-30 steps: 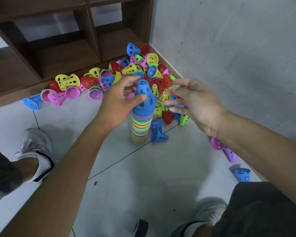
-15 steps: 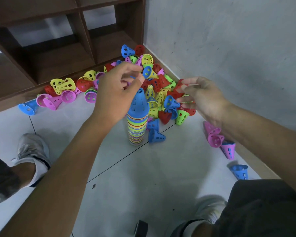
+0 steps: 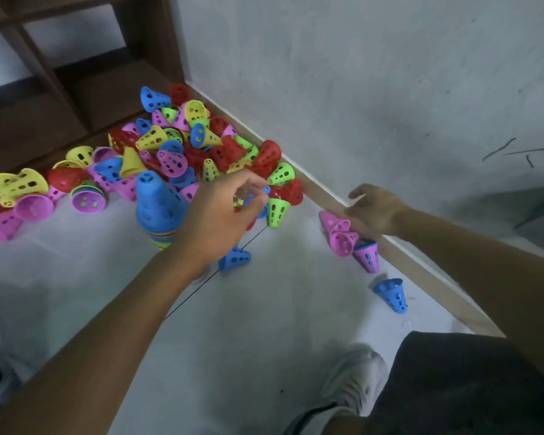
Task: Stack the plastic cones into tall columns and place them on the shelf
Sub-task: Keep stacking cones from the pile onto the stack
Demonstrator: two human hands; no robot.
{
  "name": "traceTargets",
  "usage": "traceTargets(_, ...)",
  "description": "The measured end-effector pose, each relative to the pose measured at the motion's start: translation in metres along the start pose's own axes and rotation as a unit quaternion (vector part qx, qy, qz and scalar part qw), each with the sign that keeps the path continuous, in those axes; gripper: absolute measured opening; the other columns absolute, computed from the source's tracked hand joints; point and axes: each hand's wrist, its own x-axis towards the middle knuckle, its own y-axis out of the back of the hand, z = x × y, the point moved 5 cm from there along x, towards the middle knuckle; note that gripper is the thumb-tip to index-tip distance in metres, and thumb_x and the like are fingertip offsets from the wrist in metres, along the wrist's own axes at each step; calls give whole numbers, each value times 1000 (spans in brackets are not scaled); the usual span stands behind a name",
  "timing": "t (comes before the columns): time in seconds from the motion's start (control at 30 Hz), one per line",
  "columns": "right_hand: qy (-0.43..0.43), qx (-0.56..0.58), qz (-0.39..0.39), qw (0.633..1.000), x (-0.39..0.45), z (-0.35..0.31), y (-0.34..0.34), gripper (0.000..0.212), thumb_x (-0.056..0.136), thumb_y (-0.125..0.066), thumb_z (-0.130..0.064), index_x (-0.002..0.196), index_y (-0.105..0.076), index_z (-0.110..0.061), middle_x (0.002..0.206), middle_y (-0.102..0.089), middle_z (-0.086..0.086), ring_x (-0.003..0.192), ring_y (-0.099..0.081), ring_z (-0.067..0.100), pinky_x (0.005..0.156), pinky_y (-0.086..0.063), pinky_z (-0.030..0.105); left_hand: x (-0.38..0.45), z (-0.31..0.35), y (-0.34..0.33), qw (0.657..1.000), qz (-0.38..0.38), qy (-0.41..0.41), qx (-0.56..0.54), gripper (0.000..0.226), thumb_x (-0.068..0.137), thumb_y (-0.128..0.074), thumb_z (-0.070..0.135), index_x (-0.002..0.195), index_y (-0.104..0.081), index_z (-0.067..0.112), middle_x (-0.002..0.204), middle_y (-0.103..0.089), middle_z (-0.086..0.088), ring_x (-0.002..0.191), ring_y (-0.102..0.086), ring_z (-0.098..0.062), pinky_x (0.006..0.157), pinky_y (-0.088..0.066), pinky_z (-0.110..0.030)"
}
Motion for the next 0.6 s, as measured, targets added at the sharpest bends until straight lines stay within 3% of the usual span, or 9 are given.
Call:
traceTargets(0.2, 0, -121, -47, 992, 37, 53, -45, 56, 92, -68, -38, 139, -46, -18, 129, -60, 11, 108, -62, 28, 97, -52, 37, -5, -98, -57, 989, -48, 123, 64, 21, 90, -73, 15, 110, -70, 21, 106, -68, 9, 95, -61, -6, 90, -51, -29)
traceTargets(0.33, 38, -183, -28, 982, 62, 71, -69, 68, 92, -67, -37, 149, -34, -22, 128, -55, 13, 118, -56, 30, 104, -37, 34, -7, -149, -79, 970, -66, 164, 168, 37, 84, -79, 20, 119, -66, 20, 119, -58, -2, 110, -56, -23, 97, -48, -40)
traceTargets(0.47, 69, -116, -11, 991, 90, 82, -80, 85, 81, -81, -34, 151, -34, -37, 112, -47, 1, 112, -55, 32, 99, -39, 34, -8, -185, -104, 934, -106, 224, 258, 78, 77, -85, 31, 145, -47, 22, 148, -31, -15, 133, -35, -41, 109, -35, -46)
traceTargets(0.53, 63, -98, -18, 993, 105, 88, -89, 95, 76, -85, -36, 154, -30, -37, 120, -49, 3, 114, -54, 30, 102, -41, 34, -7, -197, -112, 919, -116, 235, 294, 89, 77, -84, 38, 151, -36, 28, 156, -16, -15, 138, -24, -42, 108, -36, -51)
traceTargets(0.6, 55, -122, -30, 991, 119, 91, -101, 104, 75, -84, -45, 158, -22, -32, 141, -48, 12, 128, -48, 34, 111, -38, 41, -4, -210, -117, 910, -130, 232, 318, 95, 76, -84, 41, 153, -31, 31, 159, -9, -14, 142, -17, -41, 106, -39, -54)
